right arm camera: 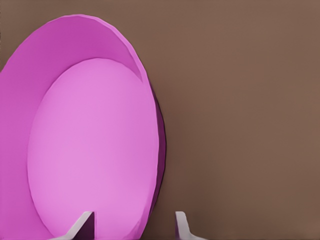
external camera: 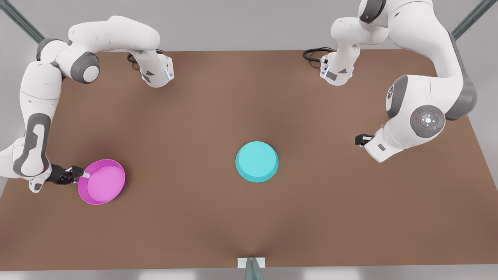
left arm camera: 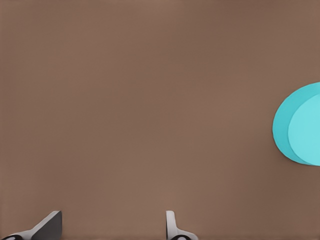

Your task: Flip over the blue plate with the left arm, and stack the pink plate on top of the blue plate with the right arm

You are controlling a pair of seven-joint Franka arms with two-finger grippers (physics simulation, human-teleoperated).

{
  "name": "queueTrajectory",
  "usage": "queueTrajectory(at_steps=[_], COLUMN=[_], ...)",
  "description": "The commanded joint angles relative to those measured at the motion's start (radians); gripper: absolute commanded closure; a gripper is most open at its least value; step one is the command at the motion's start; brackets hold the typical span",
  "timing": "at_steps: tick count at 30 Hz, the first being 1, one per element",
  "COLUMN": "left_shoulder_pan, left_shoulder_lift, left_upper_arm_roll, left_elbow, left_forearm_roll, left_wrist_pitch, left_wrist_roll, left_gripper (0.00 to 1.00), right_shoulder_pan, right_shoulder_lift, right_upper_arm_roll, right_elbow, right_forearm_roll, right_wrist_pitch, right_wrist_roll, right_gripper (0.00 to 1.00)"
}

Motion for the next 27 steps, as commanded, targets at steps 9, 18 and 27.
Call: queueTrajectory(at_steps=[9, 18, 27], left_shoulder_pan=[0.0, 0.0, 0.0], left_shoulder_lift=[0.003, 0.001, -0.002], left_upper_arm_roll=[0.0, 0.0, 0.0], left_elbow=[0.0, 0.0, -0.002], left_forearm_roll=[0.002, 0.002, 0.003], left_wrist_pitch=[0.0, -0.003, -0.003], left_wrist_roll=[0.0, 0.0, 0.002], left_gripper=[0.0, 0.0, 0.0], right_shoulder_pan=[0.0, 0.001, 0.073], right_shoulder_lift=[-0.024, -0.09, -0.26], right_upper_arm_roll=[0.002, 0.022, 0.059], right_elbow=[-0.072, -0.16, -0.361], right_forearm_roll=[0.065, 0.079, 0.082], right_wrist_pitch=[0.024, 0.059, 0.118], right_wrist_roll=[-0.003, 0.037, 0.183], right_gripper=[0.72, 0.79, 0.79])
